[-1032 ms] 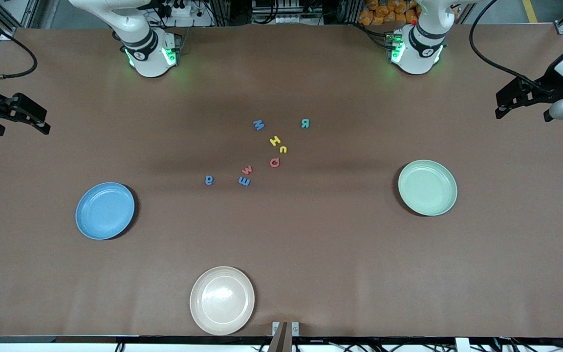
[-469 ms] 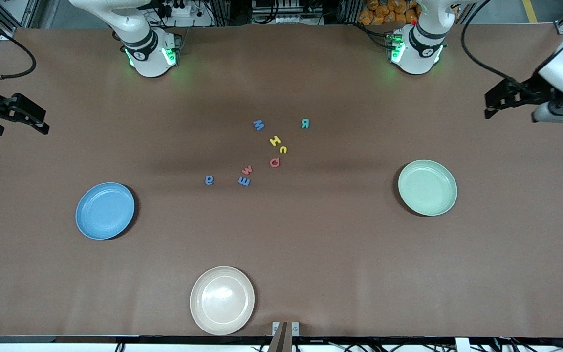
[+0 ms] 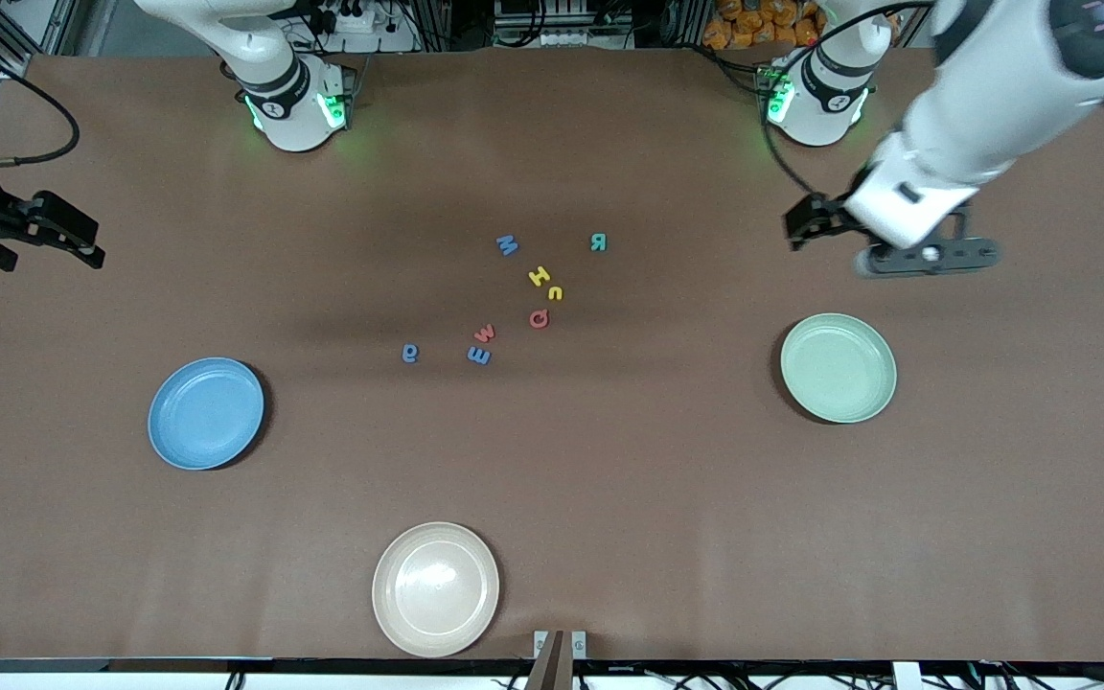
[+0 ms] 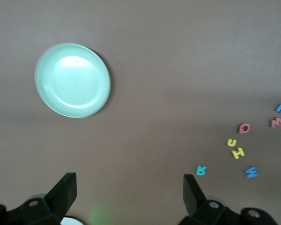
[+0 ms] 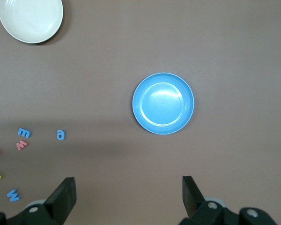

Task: Sort upper and lower case letters into plates
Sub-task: 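Move the left gripper toward the teal R while the right gripper reaches letters, then grasp the teal R with the left gripper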

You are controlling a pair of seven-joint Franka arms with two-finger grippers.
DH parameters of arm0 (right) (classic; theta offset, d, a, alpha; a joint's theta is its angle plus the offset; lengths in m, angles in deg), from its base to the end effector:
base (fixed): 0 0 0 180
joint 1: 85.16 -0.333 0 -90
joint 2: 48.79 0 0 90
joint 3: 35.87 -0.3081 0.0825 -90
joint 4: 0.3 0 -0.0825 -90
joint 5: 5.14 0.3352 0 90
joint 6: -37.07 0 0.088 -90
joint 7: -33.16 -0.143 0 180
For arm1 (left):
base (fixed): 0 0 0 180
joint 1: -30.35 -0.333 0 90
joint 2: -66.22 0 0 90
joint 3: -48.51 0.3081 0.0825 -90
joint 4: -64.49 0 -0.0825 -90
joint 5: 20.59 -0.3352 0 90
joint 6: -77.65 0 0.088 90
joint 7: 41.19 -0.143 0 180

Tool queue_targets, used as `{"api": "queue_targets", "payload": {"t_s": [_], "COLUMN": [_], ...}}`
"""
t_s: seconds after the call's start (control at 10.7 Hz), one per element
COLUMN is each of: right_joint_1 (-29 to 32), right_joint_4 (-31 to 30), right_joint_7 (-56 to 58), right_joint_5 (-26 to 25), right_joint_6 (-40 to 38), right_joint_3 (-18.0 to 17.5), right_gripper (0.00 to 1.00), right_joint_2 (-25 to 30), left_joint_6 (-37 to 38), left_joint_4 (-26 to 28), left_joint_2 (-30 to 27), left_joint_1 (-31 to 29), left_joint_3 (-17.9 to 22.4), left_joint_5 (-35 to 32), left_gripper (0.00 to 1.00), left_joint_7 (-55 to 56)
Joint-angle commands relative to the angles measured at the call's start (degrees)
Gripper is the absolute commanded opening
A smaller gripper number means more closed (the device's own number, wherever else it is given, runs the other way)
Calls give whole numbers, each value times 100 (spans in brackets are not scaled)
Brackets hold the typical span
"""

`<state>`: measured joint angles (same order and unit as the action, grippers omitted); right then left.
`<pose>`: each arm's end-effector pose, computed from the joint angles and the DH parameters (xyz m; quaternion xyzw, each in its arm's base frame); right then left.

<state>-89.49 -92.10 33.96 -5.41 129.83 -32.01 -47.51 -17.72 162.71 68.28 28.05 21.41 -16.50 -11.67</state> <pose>0.5051 0.0031 0.5828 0.9997 0.0111 0.0195 0.0017 0.4628 -0.2210 0.5118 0.9972 0.0457 -0.0562 0.0201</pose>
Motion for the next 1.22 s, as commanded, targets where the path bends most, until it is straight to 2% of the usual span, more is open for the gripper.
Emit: {"api": "queue_targets", "payload": {"t_s": [0.0, 0.19, 0.38, 0.75, 1.13], "right_joint_1": [11, -6, -42, -50, -103], "right_joint_4": [-31, -39, -162, -329, -329], "right_joint_7": [-19, -19, -19, -19, -19], "right_joint_5": [72, 98, 107, 124, 124], "right_joint_6": [128, 138, 190, 577, 691], "right_joint_3": [-26, -35, -35, -35, -35], "right_gripper": [100, 100, 100, 100, 100], "right_joint_2": [-57, -232, -312, -584, -646], "left_joint_6": [-742, -1279, -2060, -3704, -4541], "left_joint_4": [862, 1469, 2163, 2895, 3020], "left_joint_2": [-127, -110, -31, 601, 1566], "left_joint_1": [-42, -34, 54, 711, 1126], "left_joint_3": [-810, -1427, -1788, -1807, -1807], "left_joint_5": [48, 12, 12, -179, -1714], "left_gripper": [100, 100, 100, 100, 100], "left_joint_7": [571, 590, 590, 712, 2282]}}
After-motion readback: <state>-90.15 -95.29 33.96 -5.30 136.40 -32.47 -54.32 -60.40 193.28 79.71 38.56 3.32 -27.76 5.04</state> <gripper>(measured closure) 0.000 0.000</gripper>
